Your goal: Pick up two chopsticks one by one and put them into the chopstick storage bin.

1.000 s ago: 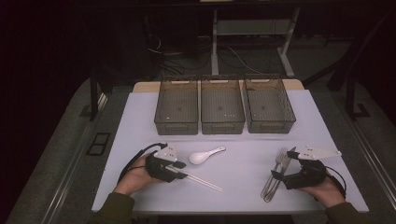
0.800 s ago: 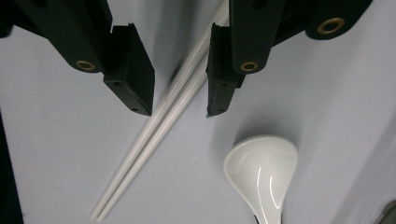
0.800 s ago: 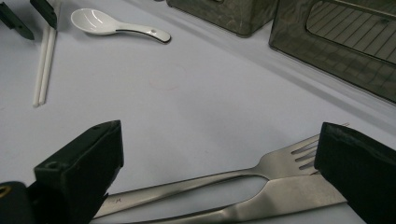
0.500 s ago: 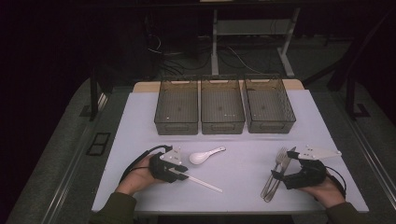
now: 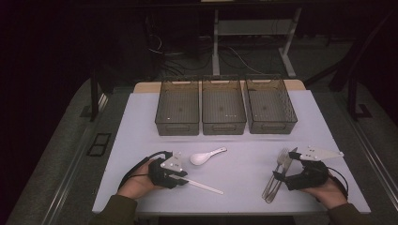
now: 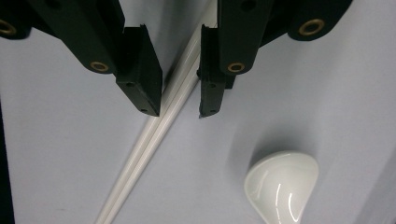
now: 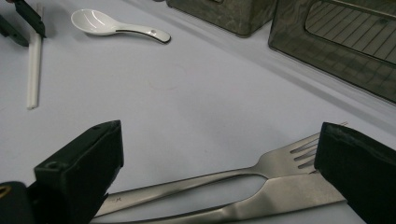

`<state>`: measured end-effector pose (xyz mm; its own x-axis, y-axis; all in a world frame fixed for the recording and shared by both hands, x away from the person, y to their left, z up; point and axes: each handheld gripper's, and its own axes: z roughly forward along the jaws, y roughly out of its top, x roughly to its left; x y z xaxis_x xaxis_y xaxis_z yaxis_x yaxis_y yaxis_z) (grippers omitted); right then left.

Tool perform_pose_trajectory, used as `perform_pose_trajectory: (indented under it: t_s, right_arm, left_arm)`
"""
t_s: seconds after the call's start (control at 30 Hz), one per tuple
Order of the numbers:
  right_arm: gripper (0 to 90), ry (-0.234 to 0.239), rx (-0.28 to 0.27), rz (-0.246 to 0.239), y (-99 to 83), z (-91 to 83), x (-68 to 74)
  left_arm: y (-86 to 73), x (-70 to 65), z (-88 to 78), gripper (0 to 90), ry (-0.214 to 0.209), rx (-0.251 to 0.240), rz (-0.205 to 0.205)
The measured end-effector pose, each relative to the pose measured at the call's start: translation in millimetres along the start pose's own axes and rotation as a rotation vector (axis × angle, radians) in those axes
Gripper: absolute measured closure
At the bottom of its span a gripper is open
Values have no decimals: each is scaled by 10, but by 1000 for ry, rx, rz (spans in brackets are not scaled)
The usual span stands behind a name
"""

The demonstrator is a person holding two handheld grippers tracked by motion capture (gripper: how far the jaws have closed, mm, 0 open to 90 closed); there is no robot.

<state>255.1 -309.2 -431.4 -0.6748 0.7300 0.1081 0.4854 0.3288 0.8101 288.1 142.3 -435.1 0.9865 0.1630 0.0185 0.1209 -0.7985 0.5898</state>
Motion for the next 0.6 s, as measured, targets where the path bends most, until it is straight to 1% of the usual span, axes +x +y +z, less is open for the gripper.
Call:
perform_pose_trajectory:
  t_s: [0.03, 0.13, 0.33, 0.4, 0.5, 0.6]
  right_arm:
    - [13, 0, 0, 0, 0, -1, -1]
    - [14, -1, 0, 1, 0, -1, -3]
    - [14, -1, 0, 3, -2, -6, -4]
    - [14, -1, 1, 3, -3, -9, -6]
    - [14, -2, -1, 0, -4, -8, -9]
    - [14, -1, 0, 2, -2, -5, -2]
  left_arm:
    - [0, -11, -4, 688, -7, 2, -3]
    - [3, -44, -14, 691, -5, 14, 2]
    - [-5, -97, -33, 705, -18, 25, 2]
    - [-18, -119, -43, 714, -24, 23, 4]
    - [-45, -164, -60, 719, -31, 17, -5]
    - [-56, -180, -69, 721, -33, 19, -5]
